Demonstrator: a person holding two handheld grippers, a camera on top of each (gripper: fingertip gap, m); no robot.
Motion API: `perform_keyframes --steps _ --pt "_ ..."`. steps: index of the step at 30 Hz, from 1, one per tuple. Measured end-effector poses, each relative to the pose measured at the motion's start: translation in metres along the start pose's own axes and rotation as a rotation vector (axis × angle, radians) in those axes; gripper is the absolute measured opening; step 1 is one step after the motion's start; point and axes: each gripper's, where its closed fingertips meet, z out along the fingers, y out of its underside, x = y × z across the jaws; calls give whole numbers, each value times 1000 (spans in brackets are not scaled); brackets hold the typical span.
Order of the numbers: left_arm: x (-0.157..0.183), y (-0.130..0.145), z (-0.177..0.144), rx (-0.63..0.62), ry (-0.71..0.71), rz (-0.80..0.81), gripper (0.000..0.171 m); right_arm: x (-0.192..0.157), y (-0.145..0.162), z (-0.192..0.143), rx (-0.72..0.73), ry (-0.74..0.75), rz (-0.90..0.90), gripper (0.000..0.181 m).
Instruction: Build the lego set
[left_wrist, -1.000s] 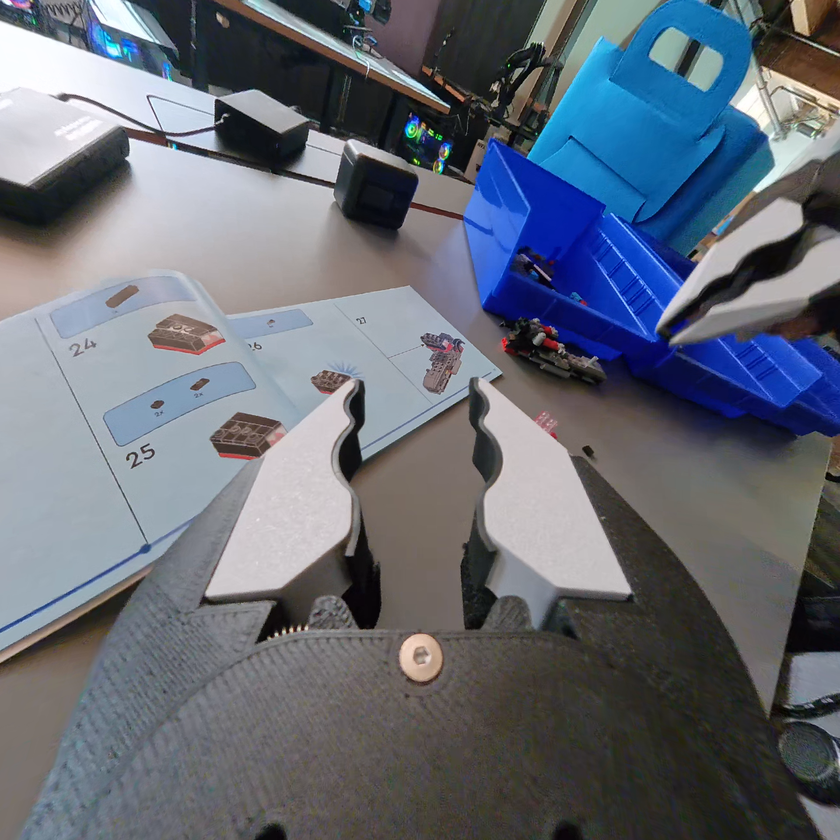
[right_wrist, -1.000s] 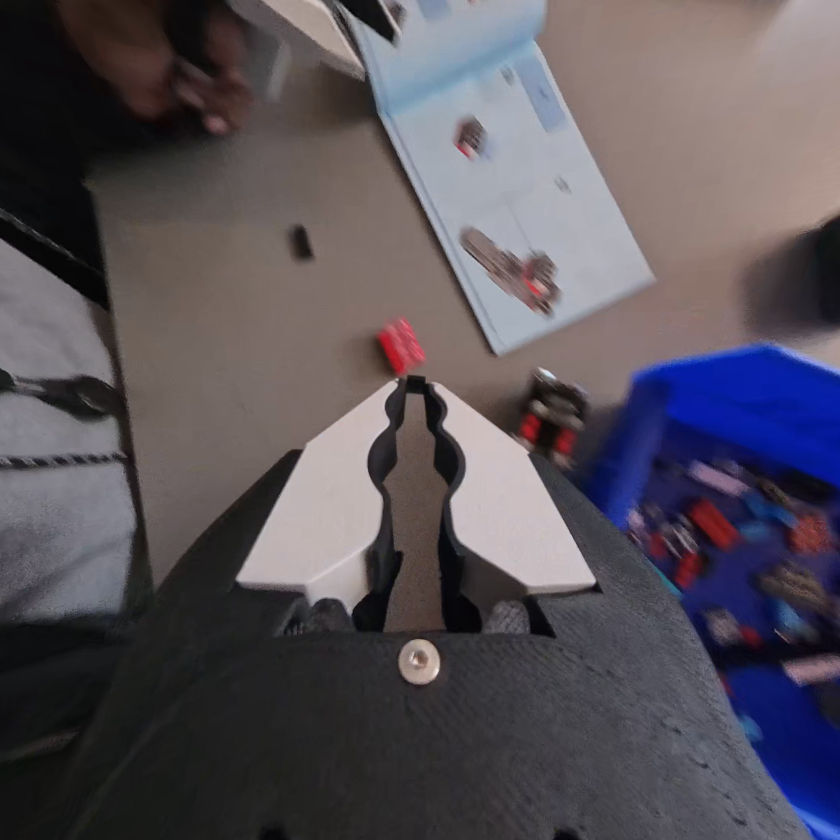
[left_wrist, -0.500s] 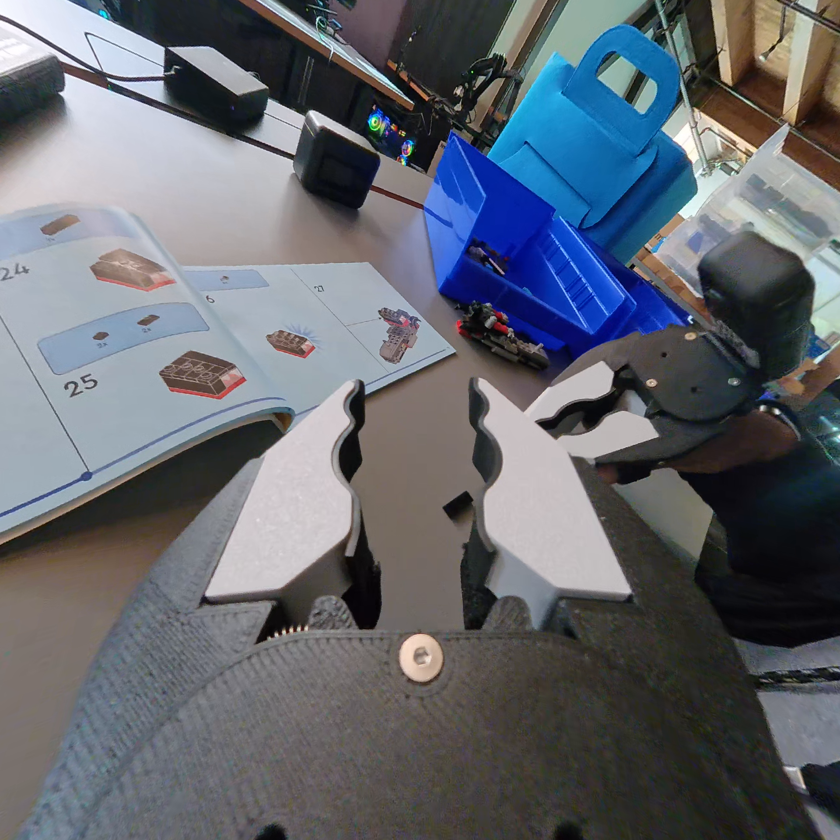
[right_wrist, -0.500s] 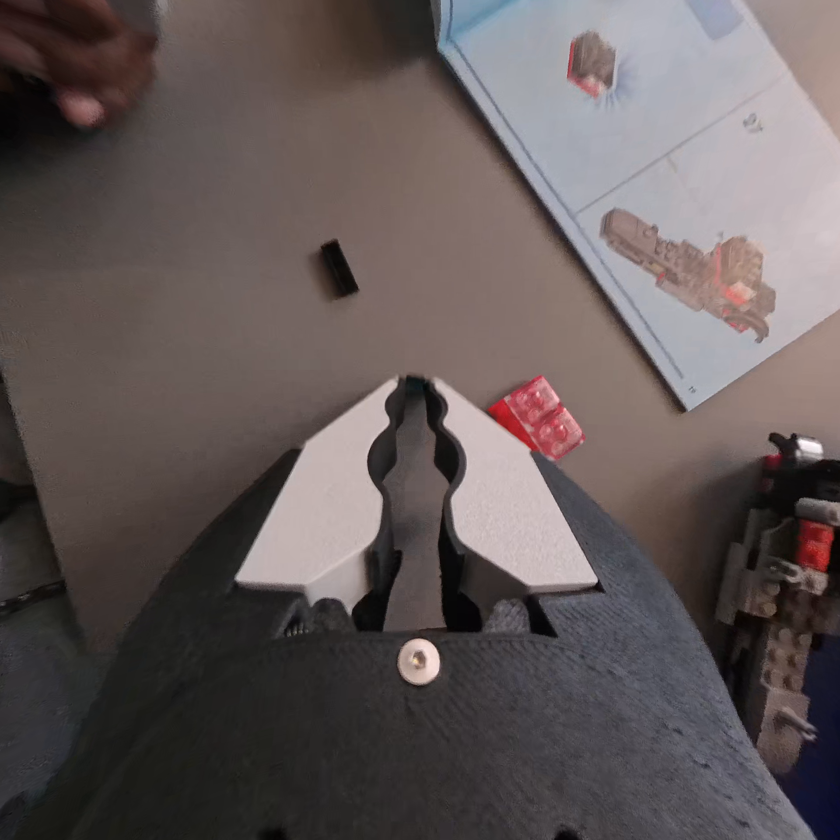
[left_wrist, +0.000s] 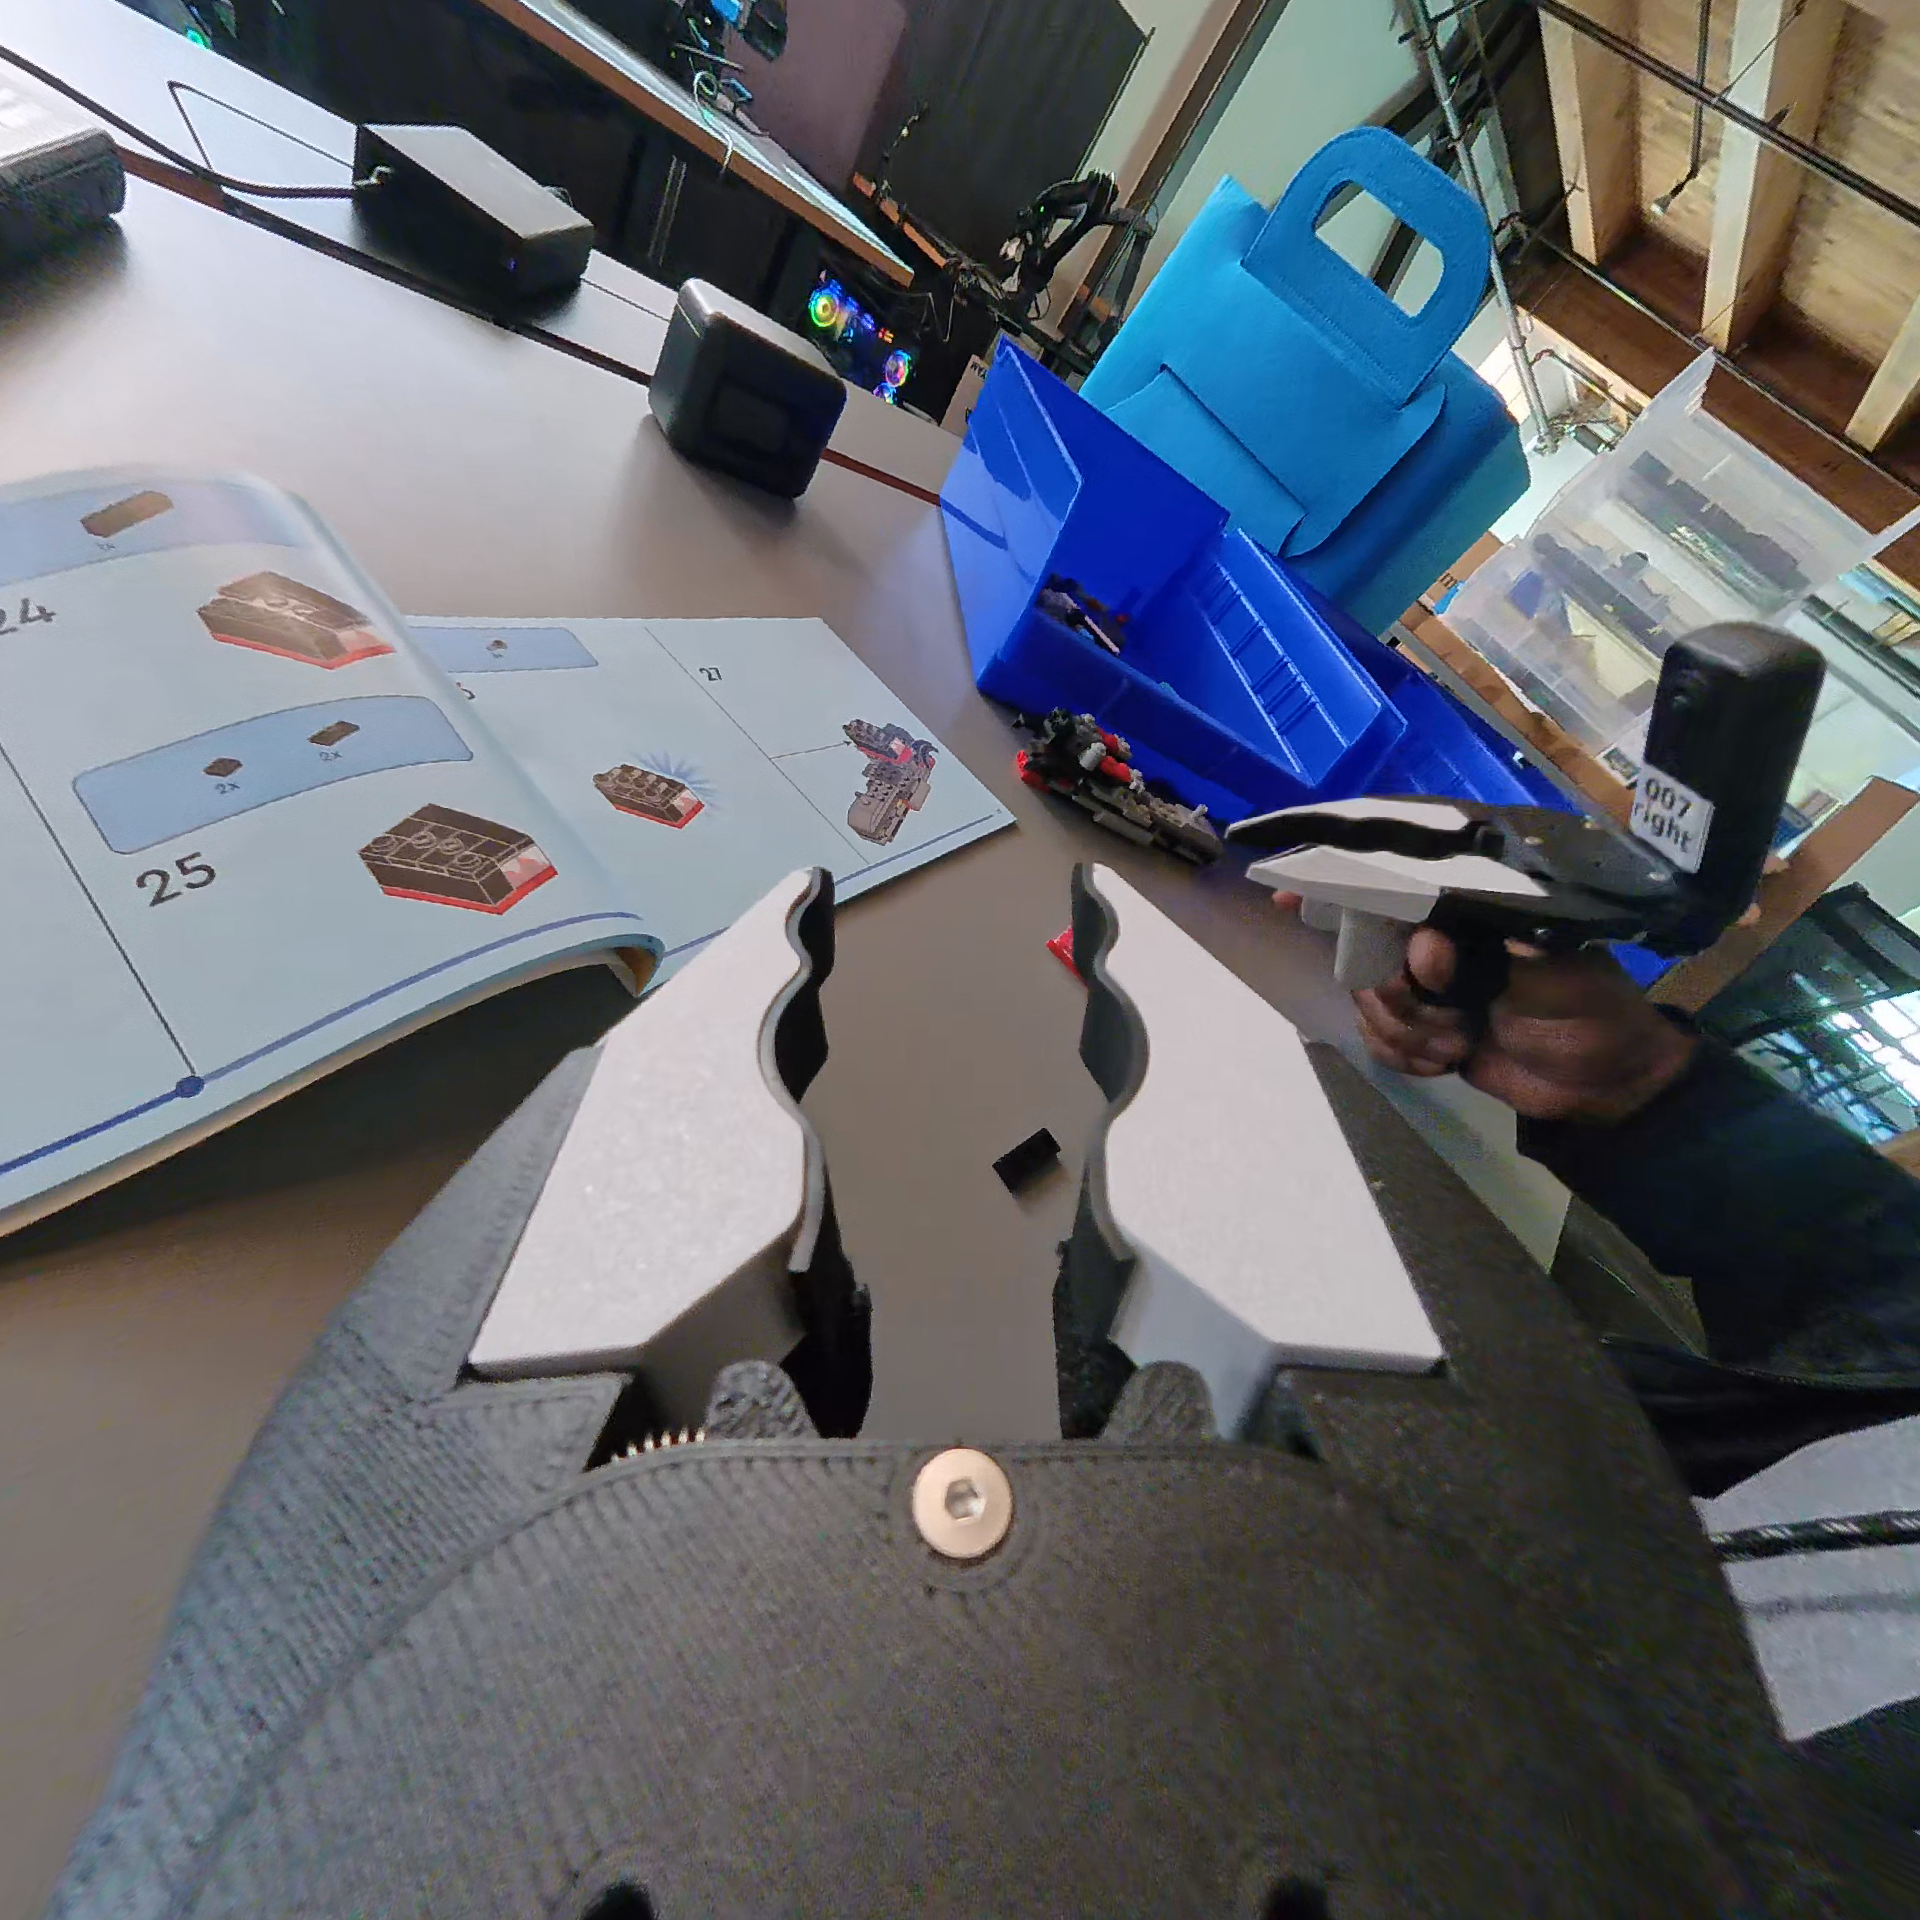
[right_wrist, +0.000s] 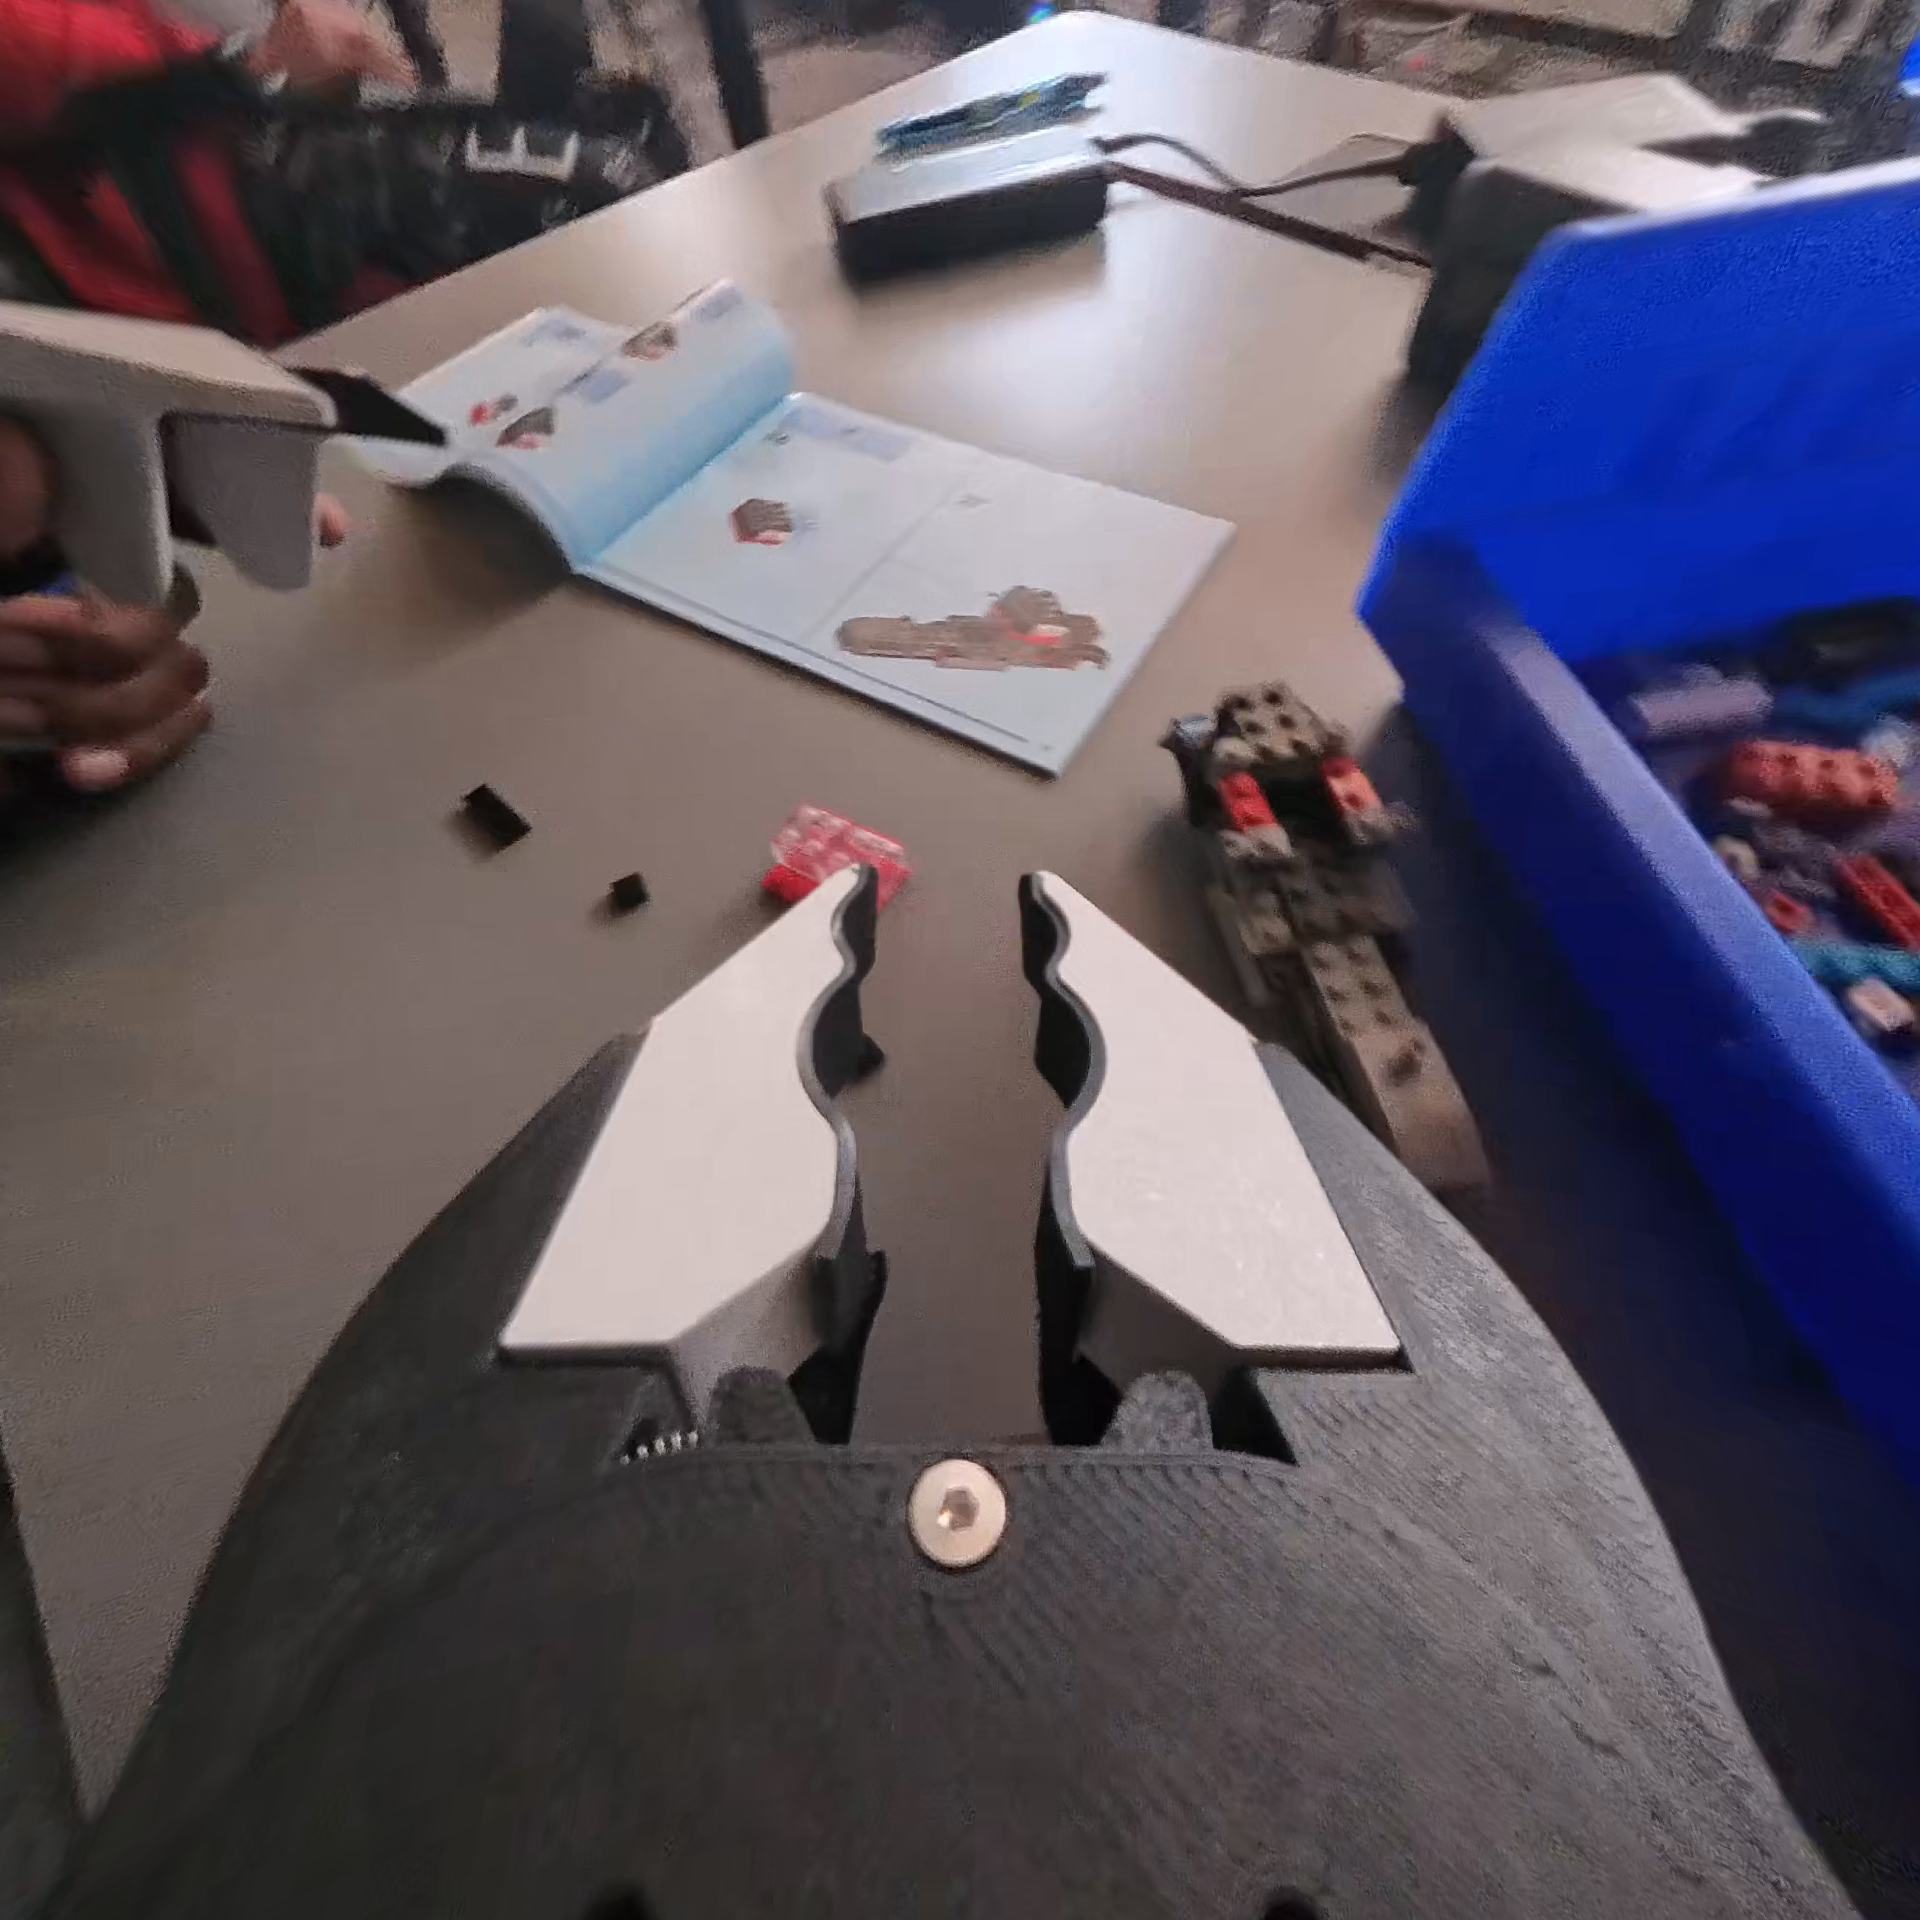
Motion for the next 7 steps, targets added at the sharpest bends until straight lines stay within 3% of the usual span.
perform_keyframes --steps 4,7 --pt "-1 0 1 -5 -1 -12 46 18 -1 -11 81 40 112 29" --pt "-2 1 1 -7 1 -19 46 22 2 -7 54 30 155 29"
